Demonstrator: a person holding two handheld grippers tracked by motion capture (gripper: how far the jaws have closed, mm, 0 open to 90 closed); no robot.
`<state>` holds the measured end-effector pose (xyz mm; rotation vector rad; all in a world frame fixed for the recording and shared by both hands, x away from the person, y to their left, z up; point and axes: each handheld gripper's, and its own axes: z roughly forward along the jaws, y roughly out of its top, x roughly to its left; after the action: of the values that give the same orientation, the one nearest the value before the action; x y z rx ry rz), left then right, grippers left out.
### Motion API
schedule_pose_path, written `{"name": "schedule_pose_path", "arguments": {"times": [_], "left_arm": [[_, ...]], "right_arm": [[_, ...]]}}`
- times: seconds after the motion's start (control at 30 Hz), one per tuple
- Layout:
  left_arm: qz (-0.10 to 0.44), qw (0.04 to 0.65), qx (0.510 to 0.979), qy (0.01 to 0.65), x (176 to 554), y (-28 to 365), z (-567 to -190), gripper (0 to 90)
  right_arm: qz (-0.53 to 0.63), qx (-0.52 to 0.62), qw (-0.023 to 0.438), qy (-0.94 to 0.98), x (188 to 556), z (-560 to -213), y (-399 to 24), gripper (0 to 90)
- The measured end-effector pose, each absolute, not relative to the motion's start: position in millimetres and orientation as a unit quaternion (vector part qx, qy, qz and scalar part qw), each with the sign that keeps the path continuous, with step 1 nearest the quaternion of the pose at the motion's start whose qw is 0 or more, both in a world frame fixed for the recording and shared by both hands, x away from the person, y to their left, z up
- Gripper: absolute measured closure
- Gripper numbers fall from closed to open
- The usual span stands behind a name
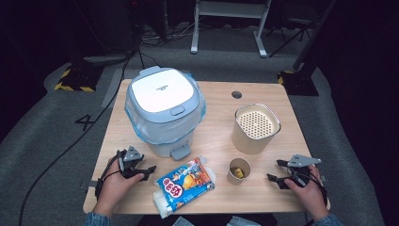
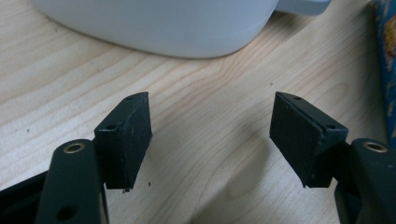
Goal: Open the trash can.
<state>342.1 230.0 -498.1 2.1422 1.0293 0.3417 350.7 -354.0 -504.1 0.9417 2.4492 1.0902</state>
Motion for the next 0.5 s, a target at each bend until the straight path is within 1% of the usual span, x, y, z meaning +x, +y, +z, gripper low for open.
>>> {"name": "schedule_pose_path", "arguments": {"times": [0.23,0.27,0.4,0.43,0.5], "left_arm": [[0.128,0.383,0.828,0.39,339,231,-480,33.2],[0.124,0.396,0.823,0.387,338,232,-471,34.0],[0.124,0.409,0.819,0.382,335,234,-456,35.1],[0.121,0.422,0.816,0.377,333,237,-446,35.2],[0.104,0.437,0.809,0.379,332,238,-438,35.2]], "right_arm": [[0.379,0.328,0.15,0.852,351,-504,-354,21.6],[0.38,0.328,0.149,0.852,351,-504,-354,21.6],[0.379,0.328,0.15,0.852,351,-504,-354,21.6],[0.379,0.327,0.15,0.852,351,-504,-354,21.6],[0.379,0.328,0.15,0.852,351,-504,-354,21.6]]}}
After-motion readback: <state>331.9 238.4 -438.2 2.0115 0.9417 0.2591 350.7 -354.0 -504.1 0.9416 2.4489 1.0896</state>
